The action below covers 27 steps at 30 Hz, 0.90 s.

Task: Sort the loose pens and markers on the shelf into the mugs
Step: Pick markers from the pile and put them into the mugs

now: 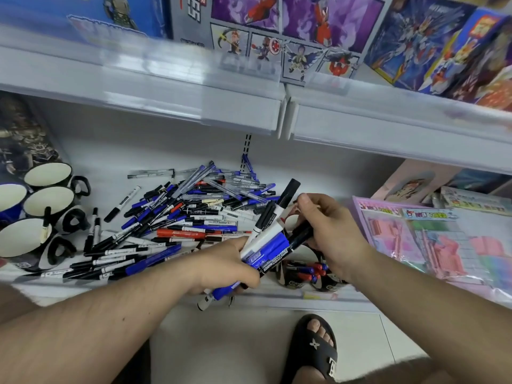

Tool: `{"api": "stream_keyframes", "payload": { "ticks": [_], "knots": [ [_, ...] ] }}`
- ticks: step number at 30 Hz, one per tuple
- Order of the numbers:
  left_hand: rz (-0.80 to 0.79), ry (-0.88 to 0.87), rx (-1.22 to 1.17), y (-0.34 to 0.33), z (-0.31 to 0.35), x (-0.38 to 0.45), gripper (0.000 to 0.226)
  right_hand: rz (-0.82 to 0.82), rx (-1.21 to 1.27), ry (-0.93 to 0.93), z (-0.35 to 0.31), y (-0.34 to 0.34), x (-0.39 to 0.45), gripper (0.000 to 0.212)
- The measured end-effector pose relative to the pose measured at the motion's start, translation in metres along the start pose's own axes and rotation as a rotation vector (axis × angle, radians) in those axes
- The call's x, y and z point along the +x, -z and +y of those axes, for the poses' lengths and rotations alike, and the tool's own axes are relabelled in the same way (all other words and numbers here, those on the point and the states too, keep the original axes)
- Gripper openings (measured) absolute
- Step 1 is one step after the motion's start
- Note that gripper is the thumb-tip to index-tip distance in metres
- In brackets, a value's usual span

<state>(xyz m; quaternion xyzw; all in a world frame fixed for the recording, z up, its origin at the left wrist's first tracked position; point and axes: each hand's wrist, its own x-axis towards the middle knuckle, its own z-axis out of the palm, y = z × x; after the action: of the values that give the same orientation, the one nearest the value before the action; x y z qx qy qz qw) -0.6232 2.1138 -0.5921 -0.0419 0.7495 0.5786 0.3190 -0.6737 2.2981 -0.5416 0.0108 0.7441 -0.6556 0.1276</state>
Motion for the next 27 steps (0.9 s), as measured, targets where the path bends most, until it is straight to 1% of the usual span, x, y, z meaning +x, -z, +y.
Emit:
{"api": "stream_keyframes", "payload": {
  "ticks": [3, 4, 6, 7, 10, 12, 16, 20, 23, 25, 27],
  "knots": [
    [-0.034, -0.015, 0.019, -0.004, 0.003, 0.001, 0.036, -0.025, -0.062, 0.117, 0.002, 0.001, 0.000, 0.044],
    [-0.029, -0.022, 0.042, -0.004, 0.004, 0.001, 0.036, -0.039, -0.093, 0.144, 0.002, 0.001, -0.001, 0.040],
    [-0.013, -0.038, 0.086, -0.005, 0.005, 0.003, 0.035, -0.037, -0.128, 0.173, 0.003, 0.001, 0.000, 0.024],
    [-0.005, -0.042, 0.098, -0.006, 0.006, 0.004, 0.034, -0.021, -0.130, 0.164, 0.003, 0.001, 0.000, 0.017],
    [-0.001, -0.050, 0.121, -0.006, 0.006, 0.004, 0.033, 0.023, -0.062, 0.069, 0.002, 0.000, 0.001, 0.023],
    [-0.008, -0.042, 0.120, -0.006, 0.006, 0.002, 0.035, 0.033, -0.029, 0.019, 0.001, 0.000, 0.002, 0.023],
    [0.005, -0.053, 0.116, -0.003, 0.007, -0.001, 0.040, 0.027, -0.031, -0.003, -0.002, -0.001, 0.003, 0.021],
    [0.018, -0.056, 0.066, -0.005, 0.009, -0.006, 0.045, -0.002, -0.002, -0.036, -0.005, -0.004, 0.002, 0.024],
    [0.023, -0.053, 0.034, -0.007, 0.010, -0.008, 0.047, -0.088, -0.042, -0.006, -0.009, -0.007, 0.002, 0.025],
    [0.011, -0.072, -0.044, -0.007, 0.013, -0.010, 0.042, -0.118, -0.101, 0.047, -0.010, -0.009, 0.004, 0.019],
    [0.002, -0.089, -0.165, -0.008, 0.016, -0.011, 0.031, -0.121, -0.190, 0.148, -0.010, -0.006, 0.006, 0.006]
  ]
}}
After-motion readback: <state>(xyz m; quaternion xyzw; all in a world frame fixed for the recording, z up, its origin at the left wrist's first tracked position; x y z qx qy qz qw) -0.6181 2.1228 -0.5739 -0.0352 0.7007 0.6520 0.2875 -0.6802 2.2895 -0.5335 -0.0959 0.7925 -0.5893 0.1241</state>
